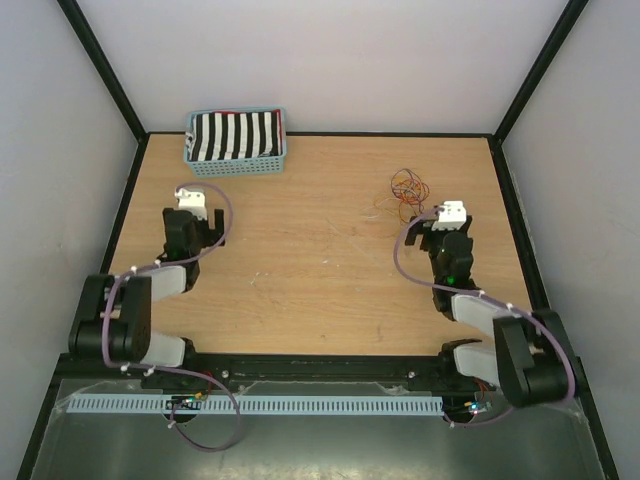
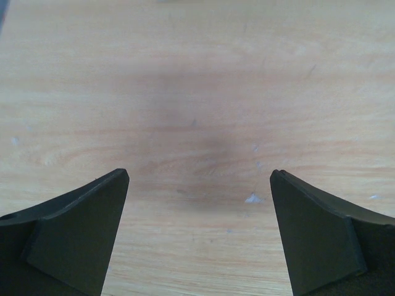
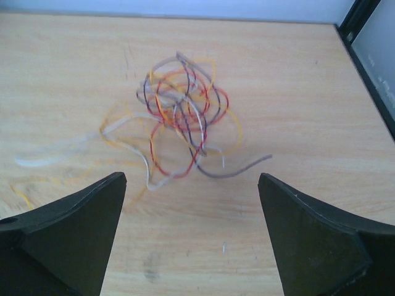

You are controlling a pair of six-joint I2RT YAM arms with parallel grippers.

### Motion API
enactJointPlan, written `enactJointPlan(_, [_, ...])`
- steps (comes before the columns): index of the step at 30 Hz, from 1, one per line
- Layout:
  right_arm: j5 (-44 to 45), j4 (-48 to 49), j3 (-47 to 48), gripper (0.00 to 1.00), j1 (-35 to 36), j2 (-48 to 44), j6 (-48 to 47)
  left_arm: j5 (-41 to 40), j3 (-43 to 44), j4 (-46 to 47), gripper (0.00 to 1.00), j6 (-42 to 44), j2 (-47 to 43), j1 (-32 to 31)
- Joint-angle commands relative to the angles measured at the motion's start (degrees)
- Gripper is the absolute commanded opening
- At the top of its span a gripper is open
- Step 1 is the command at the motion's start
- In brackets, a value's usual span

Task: Zip-tie the wires
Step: Move the cable to the center of the board.

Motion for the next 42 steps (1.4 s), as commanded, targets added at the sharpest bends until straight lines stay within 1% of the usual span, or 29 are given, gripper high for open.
enactJointPlan(1, [2.24, -22.48, 8.71, 0.99, 0.18, -8.40, 5.87, -2.87, 7.05, -14.29, 0.99, -3.44, -10.29, -2.78])
enactJointPlan(3, [1.01, -32.96, 15.23, 0.99, 0.15, -9.08, 7.14, 3.96, 10.73, -21.55, 0.99, -11.73, -13.74, -2.85])
enactJointPlan(4, [-0.54, -38.31, 18.84, 0.99, 0.13, -8.76, 7.63, 9.07, 12.36, -24.85, 0.99, -14.49, -14.80, -2.92])
enactJointPlan(7, [-6.62, -52.68, 28.14, 0.99, 0.20, -6.38, 9.25, 21.54, 18.15, -32.76, 0.99, -21.90, -14.43, -3.51])
enactJointPlan(9, [-11.15, -59.39, 32.20, 0.99, 0.20, -4.75, 9.70, 27.10, 21.51, -37.49, 0.99, -25.19, -12.66, -5.14])
enactJointPlan(11, [-14.71, -62.75, 33.30, 0.99, 0.22, -4.36, 11.07, 30.49, 23.23, -41.31, 0.99, -27.59, -10.27, -7.42])
enactJointPlan(13, [-18.19, -63.00, 33.01, 0.99, 0.28, -4.25, 12.49, 33.43, 24.63, -44.26, 0.99, -28.18, -7.26, -10.59])
enactJointPlan(16, [-21.44, -64.19, 34.38, 0.99, 0.37, -0.74, 14.04, 34.25, 25.72, -47.69, 0.99, -29.40, -2.57, -15.84])
enactJointPlan(18, [-20.24, -66.08, 35.57, 0.99, 0.69, 2.59, 15.19, 34.72, 25.73, -47.74, 0.99, -30.74, 0.34, -18.99])
enactJointPlan(21, [-18.11, -66.08, 36.66, 0.99, 1.02, 8.62, 16.22, 34.91, 26.79, -47.38, 0.99, -31.68, 4.85, -23.81])
enactJointPlan(24, [-16.77, -66.05, 39.68, 0.99, 1.37, 15.12, 16.42, 34.72, 28.79, -47.04, 0.99, -32.58, 8.51, -27.33])
enactJointPlan(35, [-11.26, -65.70, 54.75, 1.00, 1.89, 34.22, 15.62, 37.31, 36.32, -43.59, 0.99, -36.33, 18.64, -32.99])
enactJointPlan(42, [-7.62, -66.03, 69.18, 1.00, 1.82, 46.73, 14.08, 38.66, 40.13, -43.08, 0.99, -37.68, 22.69, -34.11])
